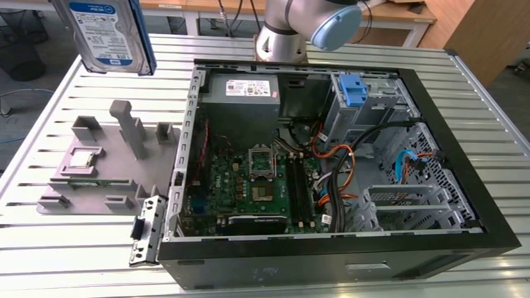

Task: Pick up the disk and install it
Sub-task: 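Pick up the disk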

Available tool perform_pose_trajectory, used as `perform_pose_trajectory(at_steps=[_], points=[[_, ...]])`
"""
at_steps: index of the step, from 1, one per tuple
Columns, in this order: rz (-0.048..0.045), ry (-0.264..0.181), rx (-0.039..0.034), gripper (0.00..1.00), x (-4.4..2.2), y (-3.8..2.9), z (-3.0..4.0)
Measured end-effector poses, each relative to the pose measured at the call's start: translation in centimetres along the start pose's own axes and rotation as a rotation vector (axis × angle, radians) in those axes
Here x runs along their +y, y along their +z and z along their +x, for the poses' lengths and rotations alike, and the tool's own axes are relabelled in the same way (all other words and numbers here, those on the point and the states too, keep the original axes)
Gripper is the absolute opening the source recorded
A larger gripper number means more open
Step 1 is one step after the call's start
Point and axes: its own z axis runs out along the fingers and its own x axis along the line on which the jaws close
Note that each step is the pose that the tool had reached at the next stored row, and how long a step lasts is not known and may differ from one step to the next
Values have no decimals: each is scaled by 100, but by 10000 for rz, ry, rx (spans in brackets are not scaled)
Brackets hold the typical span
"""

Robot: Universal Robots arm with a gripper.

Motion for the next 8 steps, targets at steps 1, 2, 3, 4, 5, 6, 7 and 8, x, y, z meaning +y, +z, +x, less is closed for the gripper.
perform_pose_trajectory(at_steps=[1,2,3,4,5,6,7,8], points=[[0,0,0,35,-11,-1,-1],[0,0,0,35,-21,-1,-1],[0,0,0,35,-32,-2,-2],[1,1,-1,35,-41,-2,-2],[-1,1,0,35,-51,-3,-3],[-1,0,0,35,-59,-3,-3],[-1,0,1,35,-65,-4,-4],[-2,1,0,35,-68,-4,-4]])
